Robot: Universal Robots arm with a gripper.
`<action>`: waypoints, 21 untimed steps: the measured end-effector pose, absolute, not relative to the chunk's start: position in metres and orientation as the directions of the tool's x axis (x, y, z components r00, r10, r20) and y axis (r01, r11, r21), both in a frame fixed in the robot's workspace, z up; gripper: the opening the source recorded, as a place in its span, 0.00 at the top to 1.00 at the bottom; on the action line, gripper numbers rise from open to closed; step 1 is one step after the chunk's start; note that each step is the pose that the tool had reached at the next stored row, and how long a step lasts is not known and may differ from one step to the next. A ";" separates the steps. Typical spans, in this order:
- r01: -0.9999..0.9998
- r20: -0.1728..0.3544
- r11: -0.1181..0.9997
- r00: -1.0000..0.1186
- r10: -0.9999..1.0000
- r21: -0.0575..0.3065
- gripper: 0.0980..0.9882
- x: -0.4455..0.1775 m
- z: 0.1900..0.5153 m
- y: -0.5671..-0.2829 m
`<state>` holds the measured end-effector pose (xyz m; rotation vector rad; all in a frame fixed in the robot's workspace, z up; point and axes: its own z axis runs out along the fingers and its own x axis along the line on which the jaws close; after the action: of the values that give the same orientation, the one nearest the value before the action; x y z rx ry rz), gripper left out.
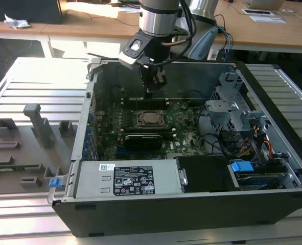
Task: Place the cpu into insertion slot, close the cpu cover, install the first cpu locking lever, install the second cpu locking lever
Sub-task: 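Install the first cpu locking lever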
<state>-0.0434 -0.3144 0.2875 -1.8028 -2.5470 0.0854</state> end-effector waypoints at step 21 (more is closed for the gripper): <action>0.782 -0.015 0.621 -0.622 0.783 -0.056 0.99 -0.043 0.287 -0.314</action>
<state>-0.0434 -0.3144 0.2875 -1.3603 -2.8186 0.0897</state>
